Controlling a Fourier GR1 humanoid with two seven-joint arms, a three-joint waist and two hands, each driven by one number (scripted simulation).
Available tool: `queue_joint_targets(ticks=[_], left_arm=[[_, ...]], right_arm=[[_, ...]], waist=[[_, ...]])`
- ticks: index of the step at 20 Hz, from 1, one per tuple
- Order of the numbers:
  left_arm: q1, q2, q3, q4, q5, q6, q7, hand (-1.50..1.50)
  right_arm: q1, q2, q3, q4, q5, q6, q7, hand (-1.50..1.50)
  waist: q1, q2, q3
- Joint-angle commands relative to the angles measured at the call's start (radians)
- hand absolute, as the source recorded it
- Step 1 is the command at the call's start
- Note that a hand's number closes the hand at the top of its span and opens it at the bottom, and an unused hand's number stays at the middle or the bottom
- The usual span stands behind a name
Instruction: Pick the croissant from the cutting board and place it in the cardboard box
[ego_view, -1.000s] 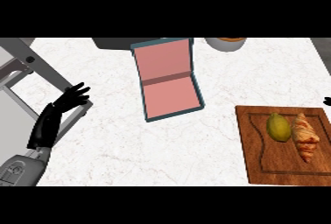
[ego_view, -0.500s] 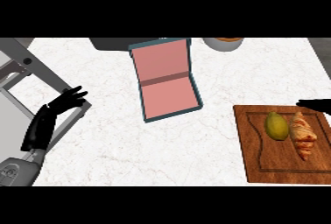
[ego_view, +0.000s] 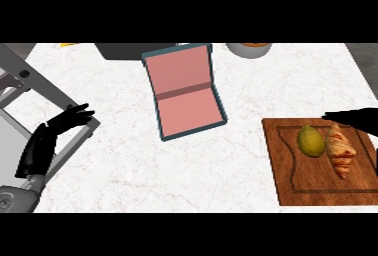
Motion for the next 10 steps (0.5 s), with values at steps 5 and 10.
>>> queue_joint_targets(ticks=[5, 10], left_arm=[[0.0, 0.035, 0.097, 0.074, -0.02, 0.032, 0.06, 0.0], [0.008, 0.01, 0.105, 0.09, -0.036, 0.026, 0.043, 0.0]], right_arm=[[-0.037, 0.045, -0.021, 0.067, 0.027, 0.014, -0.083, -1.5], [-0.025, 0.095, -0.033, -0.001, 0.022, 0.052, -0.071, -1.5]], waist=[[-0.008, 0.007, -0.007], [-0.018, 0.004, -0.008]])
